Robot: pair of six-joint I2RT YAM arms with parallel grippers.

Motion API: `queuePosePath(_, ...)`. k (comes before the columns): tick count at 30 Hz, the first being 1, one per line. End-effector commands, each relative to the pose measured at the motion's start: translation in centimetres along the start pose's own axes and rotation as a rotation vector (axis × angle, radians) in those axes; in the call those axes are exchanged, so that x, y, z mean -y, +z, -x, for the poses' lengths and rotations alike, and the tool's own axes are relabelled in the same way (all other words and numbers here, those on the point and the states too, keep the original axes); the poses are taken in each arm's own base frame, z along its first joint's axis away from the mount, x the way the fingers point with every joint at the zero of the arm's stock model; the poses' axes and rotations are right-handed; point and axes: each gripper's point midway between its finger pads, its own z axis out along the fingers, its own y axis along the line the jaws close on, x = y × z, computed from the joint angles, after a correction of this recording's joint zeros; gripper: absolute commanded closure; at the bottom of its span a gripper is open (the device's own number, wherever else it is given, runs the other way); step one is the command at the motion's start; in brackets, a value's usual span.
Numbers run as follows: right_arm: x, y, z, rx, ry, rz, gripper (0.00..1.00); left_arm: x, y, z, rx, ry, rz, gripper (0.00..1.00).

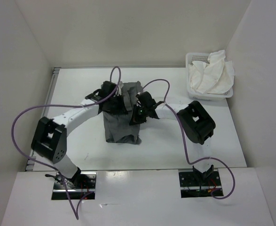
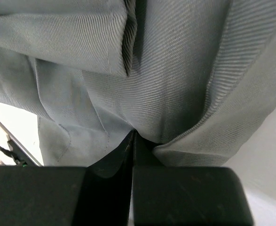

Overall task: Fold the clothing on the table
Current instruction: Fold the skirt

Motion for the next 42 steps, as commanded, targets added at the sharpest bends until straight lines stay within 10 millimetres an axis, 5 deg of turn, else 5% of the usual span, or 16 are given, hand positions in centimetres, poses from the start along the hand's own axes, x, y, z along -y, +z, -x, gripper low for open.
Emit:
queuePosePath(1,-1.0,-0.6,1.5,0.055,-0.036,-0.011,1.0,0.0,3.1,-0.7,-0.02,0.026,0.106,0.99)
queuePosePath(6,-4.0,-5.1,3.1,0.152,-0.062,0.044,1.0,-3.8,6.3,-2.2,-0.043,-0.022,0.299,1.0)
queuePosePath(12,-6.7,-10.5,3.6,0.236,-0.075,0.104,1.0,-6.8,6.7,-0.3,0.08,-0.057,0.467,1.0)
queuePosePath(14,-6.4,-10.9,3.0,0.229,-0.072,0.098,1.0,-6.8,7.3,0.2,0.088,-0.065,0.474,1.0)
queuePosePath(19,-5.3,-10.2,1.3,0.181,-0.042,0.089,1.0,-7.3,8.3,1.9,0.105,-0.091,0.473,1.0)
queuePosePath(30,-1.7,-4.2,-2.6,-0.006,0.025,0.045,1.0,-9.7,7.5,4.5,0.174,-0.108,0.537,1.0)
queuePosePath(34,-1.6,-3.8,-3.0,-0.026,0.028,0.056,1.0,-12.2,5.5,8.8,0.24,-0.158,0.556,1.0)
queuePosePath(39,-1.3,-3.3,-3.9,-0.06,0.032,0.047,1.0,-18.0,0.9,16.2,0.373,-0.238,0.645,1.0)
queuePosePath(42,-1.0,-3.2,-4.3,-0.067,0.036,0.04,1.0,-20.9,-1.6,18.5,0.401,-0.27,0.69,1.0)
